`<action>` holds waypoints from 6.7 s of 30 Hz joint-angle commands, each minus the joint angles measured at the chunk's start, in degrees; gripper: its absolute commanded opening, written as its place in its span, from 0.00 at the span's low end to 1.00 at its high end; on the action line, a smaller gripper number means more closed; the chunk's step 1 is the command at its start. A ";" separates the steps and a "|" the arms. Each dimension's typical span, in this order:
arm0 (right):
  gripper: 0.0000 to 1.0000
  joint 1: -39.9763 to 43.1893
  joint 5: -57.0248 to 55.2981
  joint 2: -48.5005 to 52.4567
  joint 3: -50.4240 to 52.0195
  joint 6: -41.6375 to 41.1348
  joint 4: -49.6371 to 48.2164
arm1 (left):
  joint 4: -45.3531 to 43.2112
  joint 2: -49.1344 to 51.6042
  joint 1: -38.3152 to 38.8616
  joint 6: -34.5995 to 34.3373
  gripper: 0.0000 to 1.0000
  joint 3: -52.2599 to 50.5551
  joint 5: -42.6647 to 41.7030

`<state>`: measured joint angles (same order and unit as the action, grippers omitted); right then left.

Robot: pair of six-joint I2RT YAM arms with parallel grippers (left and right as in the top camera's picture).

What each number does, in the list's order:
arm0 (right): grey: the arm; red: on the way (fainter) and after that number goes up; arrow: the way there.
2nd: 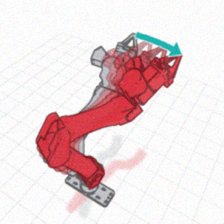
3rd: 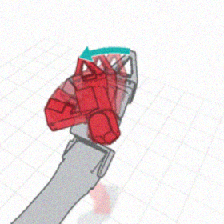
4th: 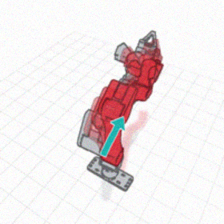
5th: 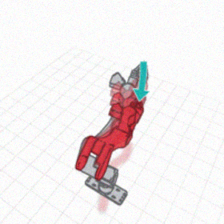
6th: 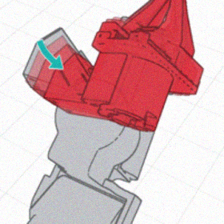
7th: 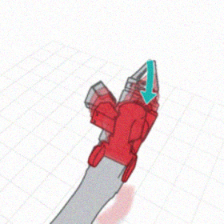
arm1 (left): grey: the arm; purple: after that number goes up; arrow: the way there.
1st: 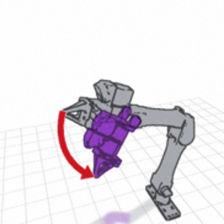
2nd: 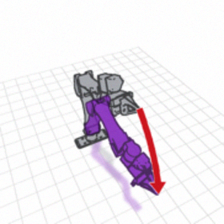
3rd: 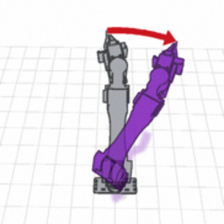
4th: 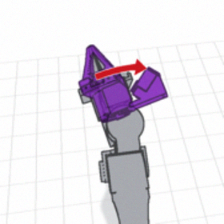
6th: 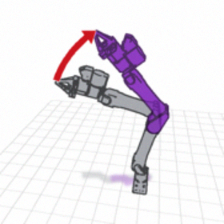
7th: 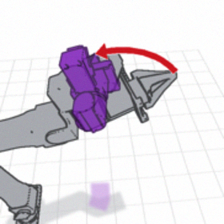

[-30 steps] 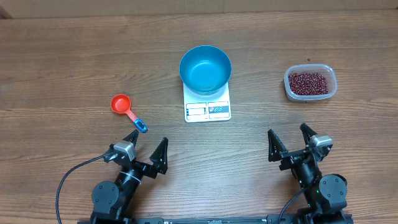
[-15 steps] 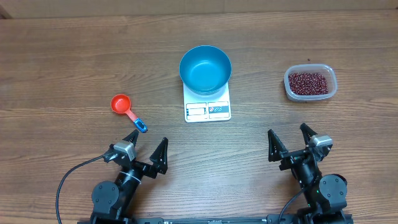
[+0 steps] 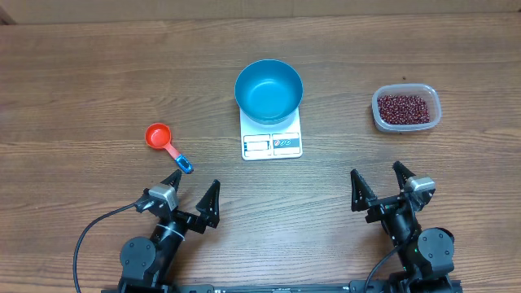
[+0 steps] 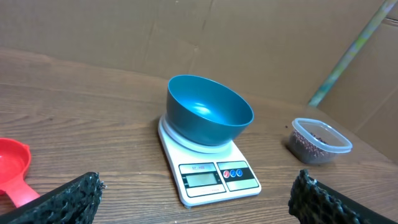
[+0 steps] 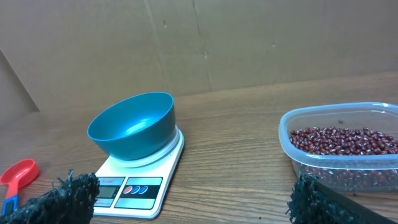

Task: Scoop item into bowl and weigh 150g on scale
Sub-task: 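Move the left gripper over the red scoop's blue handle, then close the left gripper on the red scoop handle, then lift the red scoop with the left gripper toward the center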

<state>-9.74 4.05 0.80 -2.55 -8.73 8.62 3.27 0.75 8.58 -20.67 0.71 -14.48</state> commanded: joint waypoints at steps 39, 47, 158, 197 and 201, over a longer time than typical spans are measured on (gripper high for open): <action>1.00 0.17 -0.55 -0.63 0.28 0.46 -0.22 | 42.71 55.28 -0.31 7.34 1.00 60.63 10.25; 1.00 0.17 -0.55 -0.63 0.28 0.46 -0.22 | 40.57 59.43 -0.31 6.29 1.00 60.63 6.95; 1.00 0.17 -0.55 -0.63 0.28 0.46 -0.22 | 18.34 100.83 -8.66 -16.63 0.76 51.82 20.85; 1.00 0.17 -0.55 -0.63 0.28 0.46 -0.22 | 22.67 97.77 -8.55 -16.57 0.04 56.33 14.58; 1.00 0.17 -0.55 -0.63 0.28 0.46 -0.22 | 23.08 91.41 -8.50 -16.61 0.04 56.52 9.75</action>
<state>-9.74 4.03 0.73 -2.52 -8.73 8.62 26.46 99.07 -0.10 -37.17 55.64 0.62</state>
